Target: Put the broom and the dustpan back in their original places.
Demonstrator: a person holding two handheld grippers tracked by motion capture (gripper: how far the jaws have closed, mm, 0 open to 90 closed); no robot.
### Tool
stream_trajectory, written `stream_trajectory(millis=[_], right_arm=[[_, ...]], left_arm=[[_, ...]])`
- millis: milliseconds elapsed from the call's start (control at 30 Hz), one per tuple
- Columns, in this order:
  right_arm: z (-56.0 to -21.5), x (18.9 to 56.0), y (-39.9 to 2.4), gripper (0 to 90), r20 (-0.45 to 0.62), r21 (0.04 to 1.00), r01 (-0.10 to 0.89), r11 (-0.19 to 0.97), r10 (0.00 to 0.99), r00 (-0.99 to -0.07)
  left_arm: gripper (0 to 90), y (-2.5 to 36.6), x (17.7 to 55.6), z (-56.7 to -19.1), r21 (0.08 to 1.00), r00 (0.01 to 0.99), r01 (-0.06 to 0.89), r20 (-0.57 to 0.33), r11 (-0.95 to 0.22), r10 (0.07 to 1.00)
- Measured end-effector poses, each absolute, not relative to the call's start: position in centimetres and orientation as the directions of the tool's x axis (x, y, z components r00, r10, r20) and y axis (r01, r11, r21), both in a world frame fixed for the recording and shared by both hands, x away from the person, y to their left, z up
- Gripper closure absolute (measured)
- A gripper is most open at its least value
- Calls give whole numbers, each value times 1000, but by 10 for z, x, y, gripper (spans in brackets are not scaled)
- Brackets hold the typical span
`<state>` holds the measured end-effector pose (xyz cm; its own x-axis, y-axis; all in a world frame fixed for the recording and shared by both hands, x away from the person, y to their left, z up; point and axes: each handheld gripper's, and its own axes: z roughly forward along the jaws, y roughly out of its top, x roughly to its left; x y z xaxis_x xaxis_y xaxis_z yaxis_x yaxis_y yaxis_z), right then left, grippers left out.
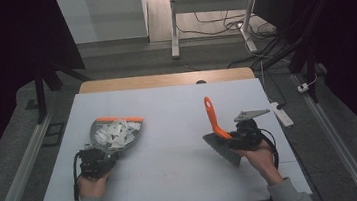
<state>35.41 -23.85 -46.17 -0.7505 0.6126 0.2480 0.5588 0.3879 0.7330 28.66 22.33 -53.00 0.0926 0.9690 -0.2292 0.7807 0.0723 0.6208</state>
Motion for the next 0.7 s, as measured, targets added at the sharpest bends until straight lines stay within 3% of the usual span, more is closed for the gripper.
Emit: stream_trajectory(millis=[700], right_arm=[[-489,367,-241,700,269,636,645,424,662,-699]], left_arm=[[608,216,292,-536,600,82,796,-233,77,969]])
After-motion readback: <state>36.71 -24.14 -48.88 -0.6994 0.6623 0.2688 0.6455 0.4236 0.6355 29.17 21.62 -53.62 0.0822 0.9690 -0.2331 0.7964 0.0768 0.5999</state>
